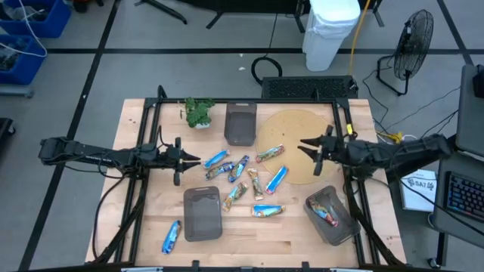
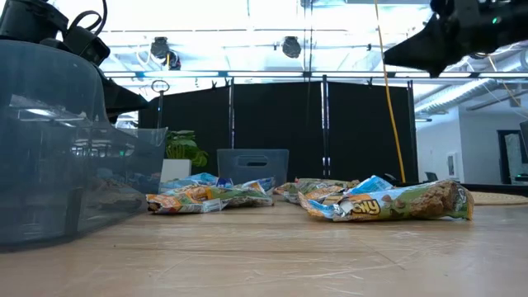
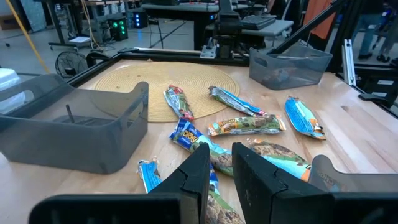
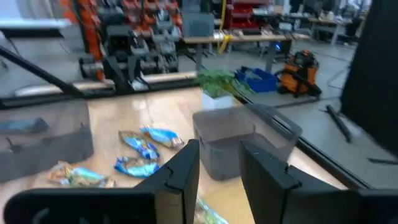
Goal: Pick and place Granola Bars by type
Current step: Put the red granola bar into the bottom right black bin
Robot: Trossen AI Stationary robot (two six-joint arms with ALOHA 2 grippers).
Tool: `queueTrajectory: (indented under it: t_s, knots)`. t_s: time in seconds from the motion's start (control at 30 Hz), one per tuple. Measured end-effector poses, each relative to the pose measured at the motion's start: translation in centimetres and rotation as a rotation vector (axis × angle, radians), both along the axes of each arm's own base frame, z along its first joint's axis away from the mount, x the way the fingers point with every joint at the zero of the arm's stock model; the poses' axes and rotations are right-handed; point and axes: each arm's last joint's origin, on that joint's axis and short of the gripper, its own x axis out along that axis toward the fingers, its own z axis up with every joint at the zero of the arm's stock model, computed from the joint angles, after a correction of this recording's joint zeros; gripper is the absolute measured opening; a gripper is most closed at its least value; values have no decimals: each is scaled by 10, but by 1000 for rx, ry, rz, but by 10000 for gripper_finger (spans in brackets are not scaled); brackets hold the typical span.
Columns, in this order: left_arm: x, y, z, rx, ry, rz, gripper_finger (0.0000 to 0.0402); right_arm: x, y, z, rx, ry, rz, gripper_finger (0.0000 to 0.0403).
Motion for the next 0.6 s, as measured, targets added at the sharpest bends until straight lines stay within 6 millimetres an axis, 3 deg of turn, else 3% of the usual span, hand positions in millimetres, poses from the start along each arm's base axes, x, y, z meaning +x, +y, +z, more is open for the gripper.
queueTrajectory:
  t_s: [0.47, 0.6]
  knots:
    - [0, 0, 0, -7, 0, 1, 74, 9, -45, -34, 48, -93, 110, 102]
    - [0, 0, 0, -18, -1, 3, 74, 13, -54, -43, 104, -46, 103, 102]
